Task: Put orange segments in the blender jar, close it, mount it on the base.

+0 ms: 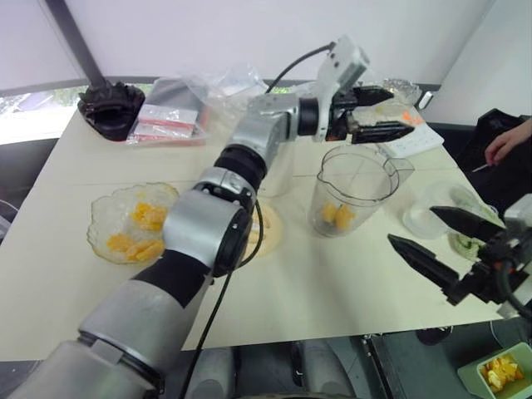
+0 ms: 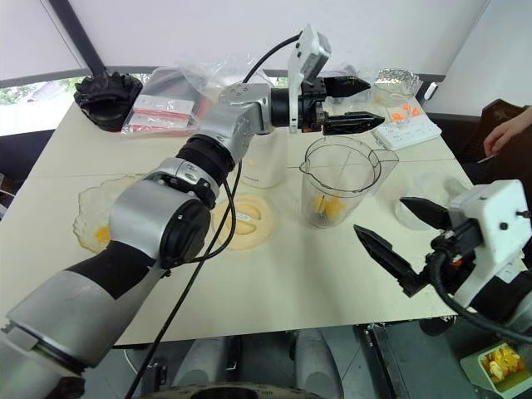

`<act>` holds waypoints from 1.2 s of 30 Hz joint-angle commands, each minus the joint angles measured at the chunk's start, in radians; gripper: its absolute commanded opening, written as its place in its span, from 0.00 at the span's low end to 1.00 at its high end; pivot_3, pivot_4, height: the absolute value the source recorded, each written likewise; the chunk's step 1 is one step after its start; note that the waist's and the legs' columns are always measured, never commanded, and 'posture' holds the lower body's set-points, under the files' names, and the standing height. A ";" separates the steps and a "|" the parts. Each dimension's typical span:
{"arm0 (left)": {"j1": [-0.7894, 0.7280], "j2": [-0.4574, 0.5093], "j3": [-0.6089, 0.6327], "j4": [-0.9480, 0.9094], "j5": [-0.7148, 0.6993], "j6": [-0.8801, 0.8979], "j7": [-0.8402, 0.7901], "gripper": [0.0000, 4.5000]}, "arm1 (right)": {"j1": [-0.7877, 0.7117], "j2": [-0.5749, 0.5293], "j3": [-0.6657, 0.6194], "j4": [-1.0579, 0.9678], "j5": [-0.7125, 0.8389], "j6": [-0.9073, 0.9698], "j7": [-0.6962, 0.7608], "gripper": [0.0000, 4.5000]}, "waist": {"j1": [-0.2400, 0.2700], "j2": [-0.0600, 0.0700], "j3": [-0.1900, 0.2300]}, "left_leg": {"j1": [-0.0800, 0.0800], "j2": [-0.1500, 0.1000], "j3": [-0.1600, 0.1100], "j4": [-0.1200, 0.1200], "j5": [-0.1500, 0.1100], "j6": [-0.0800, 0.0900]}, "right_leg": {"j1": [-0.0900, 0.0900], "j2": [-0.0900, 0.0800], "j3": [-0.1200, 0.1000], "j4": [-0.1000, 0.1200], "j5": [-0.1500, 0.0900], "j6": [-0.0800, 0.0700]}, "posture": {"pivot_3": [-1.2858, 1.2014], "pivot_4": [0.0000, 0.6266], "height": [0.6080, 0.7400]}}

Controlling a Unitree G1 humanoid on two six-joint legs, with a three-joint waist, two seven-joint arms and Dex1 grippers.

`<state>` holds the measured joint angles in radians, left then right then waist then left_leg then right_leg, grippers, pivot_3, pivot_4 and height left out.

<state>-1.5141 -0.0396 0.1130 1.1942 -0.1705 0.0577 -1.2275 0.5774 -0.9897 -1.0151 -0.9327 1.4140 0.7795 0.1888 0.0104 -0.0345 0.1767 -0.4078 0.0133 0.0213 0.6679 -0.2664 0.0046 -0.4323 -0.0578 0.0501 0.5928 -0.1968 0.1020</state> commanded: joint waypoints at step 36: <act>0.969 0.474 -0.141 -1.339 -0.190 0.567 0.265 0.99 | -0.718 0.207 0.543 1.305 -1.089 -0.467 0.107 1.00 | -0.029 0.008 -0.003 | 0.011 0.001 0.002 -0.001 0.001 -0.001 | 0.005 0.002 0.002 0.006 0.000 0.000 | 0.52 0.24 1.00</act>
<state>-0.5438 0.4278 -0.0258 -0.1131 -0.3405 0.6427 -0.9680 -0.1147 -0.7834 -0.4575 0.3475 0.3421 0.3536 0.2992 -0.0189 -0.0261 0.1734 -0.3966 0.0143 0.0228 0.6670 -0.2659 0.0039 -0.4266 -0.0554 0.0522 0.5990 -0.1965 0.1023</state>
